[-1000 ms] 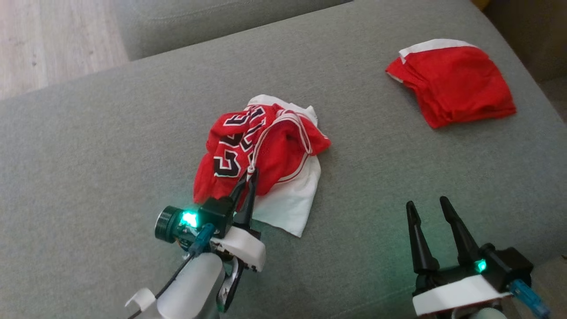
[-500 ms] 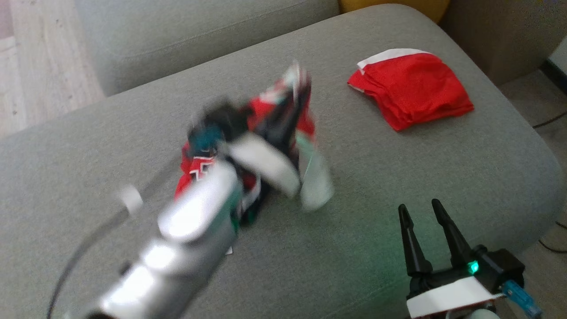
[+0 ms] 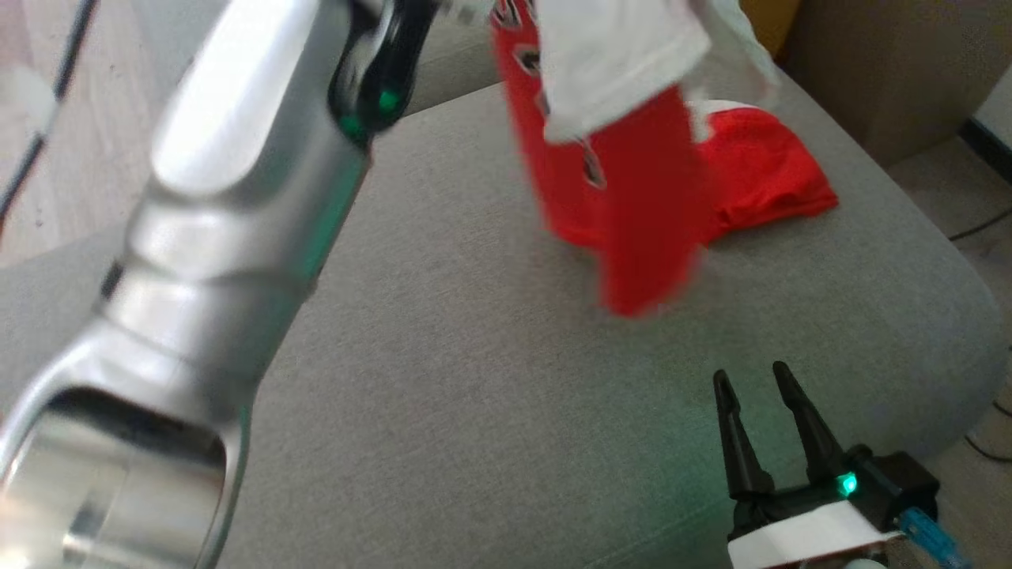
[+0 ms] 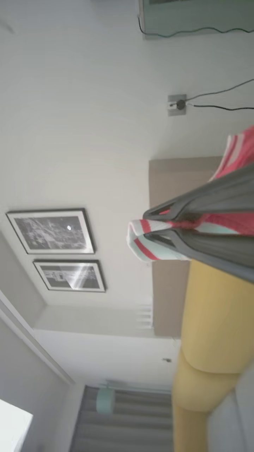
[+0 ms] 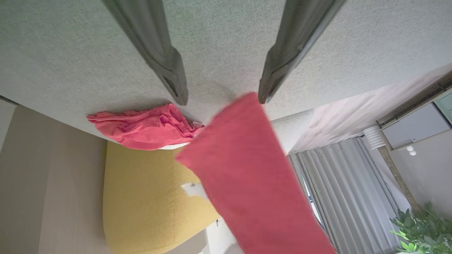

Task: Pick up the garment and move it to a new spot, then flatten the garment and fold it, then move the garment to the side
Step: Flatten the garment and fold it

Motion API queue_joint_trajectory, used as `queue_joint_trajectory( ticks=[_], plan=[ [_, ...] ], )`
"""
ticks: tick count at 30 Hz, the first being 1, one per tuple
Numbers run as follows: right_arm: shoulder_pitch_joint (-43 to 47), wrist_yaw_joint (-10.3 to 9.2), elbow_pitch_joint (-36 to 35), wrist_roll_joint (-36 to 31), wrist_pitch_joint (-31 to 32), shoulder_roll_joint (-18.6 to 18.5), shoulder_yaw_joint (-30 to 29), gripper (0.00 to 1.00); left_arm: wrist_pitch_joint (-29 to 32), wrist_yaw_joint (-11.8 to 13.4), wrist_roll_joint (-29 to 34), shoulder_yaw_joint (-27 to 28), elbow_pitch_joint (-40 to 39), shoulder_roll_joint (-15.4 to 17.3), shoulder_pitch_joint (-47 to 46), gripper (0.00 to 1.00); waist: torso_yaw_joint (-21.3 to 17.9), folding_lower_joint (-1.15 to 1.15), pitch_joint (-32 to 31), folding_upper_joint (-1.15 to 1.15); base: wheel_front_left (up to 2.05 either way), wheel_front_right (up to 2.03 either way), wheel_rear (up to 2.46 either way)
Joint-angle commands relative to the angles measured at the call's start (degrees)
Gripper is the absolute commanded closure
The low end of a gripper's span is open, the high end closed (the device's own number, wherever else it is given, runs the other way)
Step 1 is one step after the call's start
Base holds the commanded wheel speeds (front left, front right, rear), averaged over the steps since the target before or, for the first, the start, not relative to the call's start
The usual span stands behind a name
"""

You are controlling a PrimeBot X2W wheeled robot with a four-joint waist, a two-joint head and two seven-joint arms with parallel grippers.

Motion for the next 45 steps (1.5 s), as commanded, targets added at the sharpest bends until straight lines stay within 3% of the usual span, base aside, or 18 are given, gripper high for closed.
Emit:
queue_joint_trajectory(
  ticks=[1, 13, 17, 21, 22, 24, 25, 26, 31, 33, 36, 40, 45],
  plan=[
    [-0.73, -0.05, -2.29, -0.27, -0.62, -0.15, 1.13, 0.0, -0.35, 0.6, -0.52, 1.78, -0.3, 3.51, 2.96, 1.0, 1.1, 0.01, 0.38, 0.0, 0.0, 0.0, 0.0],
    [0.84, -0.05, -3.15, -0.64, -0.62, -0.11, -2.48, 0.0, -5.04, 7.3, -8.77, 6.94, -3.04, 13.84, 45.96, 1.0, 8.52, 0.01, 2.19, 0.0, 0.0, 0.0, 0.0],
    [0.93, -0.05, -2.7, -1.4, -0.62, -0.36, -2.24, 0.0, -6.73, 8.29, -9.94, 9.15, -3.5, 15.37, 52.23, 1.0, 10.15, 0.01, 2.36, 0.0, 0.0, 0.0, 0.0],
    [0.78, -0.05, -2.41, -1.87, -0.62, -0.39, -2.06, 0.0, -7.73, 8.48, -8.46, 9.9, -4.33, 16.07, 52.55, 1.0, 11.49, 0.01, 2.65, 0.0, 0.0, 0.0, 0.0],
    [0.76, -0.05, -2.37, -1.85, -0.62, -0.39, -1.91, 0.0, -7.87, 8.44, -8.13, 10.0, -4.59, 15.88, 51.93, 0.93, 11.91, 0.01, 2.75, 0.0, 0.0, 0.0, 0.0],
    [0.63, -0.05, -2.24, -1.88, -0.62, -0.42, -1.45, 0.0, -8.0, 8.24, -7.97, 10.29, -4.66, 15.41, 50.3, 0.46, 12.54, 0.01, 2.96, 0.0, 0.0, 0.0, 0.0],
    [0.47, -0.05, -2.16, -1.87, -0.62, -0.44, -1.15, 0.0, -8.04, 8.21, -7.74, 10.35, -4.47, 15.36, 49.43, 0.11, 12.71, 0.01, 3.04, 0.0, 0.0, 0.0, 0.0],
    [0.29, -0.05, -2.04, -1.89, -0.62, -0.45, -0.88, 0.0, -8.09, 8.46, -7.45, 10.55, -4.17, 15.34, 48.57, 0.0, 12.84, 0.01, 3.09, 0.0, 0.0, 0.0, 0.0],
    [-0.14, -0.05, -1.4, -1.55, -0.62, -0.44, 0.12, 0.0, -8.51, 12.68, -5.22, 13.86, -4.4, 15.14, 47.89, 0.0, 13.13, 0.01, 2.49, 0.0, 0.0, 0.0, 0.0],
    [0.04, -0.05, -1.38, -1.11, -0.62, -0.42, 0.27, 0.0, -8.58, 15.22, -0.12, 14.41, -8.89, 14.67, 51.22, 0.0, 13.52, 0.01, 1.98, 0.0, 0.0, 0.0, 0.0],
    [0.37, -0.05, -1.24, -0.31, -0.62, -0.61, 1.24, 0.0, -8.6, 15.04, 7.08, 9.36, -13.78, 13.24, 56.88, 0.0, 14.37, 0.01, 1.62, 0.0, 0.0, 0.0, 0.0],
    [0.27, -0.05, -0.81, 0.61, -0.62, -1.11, 2.34, 0.0, -8.61, 14.16, 16.45, -1.19, -13.25, 11.82, 61.58, 0.0, 16.08, 0.01, 1.45, 0.0, 0.0, 0.0, 0.0],
    [-0.4, -0.05, -1.26, 0.65, -0.62, -1.53, 2.3, 0.0, -8.61, 12.21, 19.89, -7.03, -7.35, 8.87, 62.03, 0.0, 17.46, 0.01, 1.6, 0.0, 0.0, 0.0, 0.0]
  ],
)
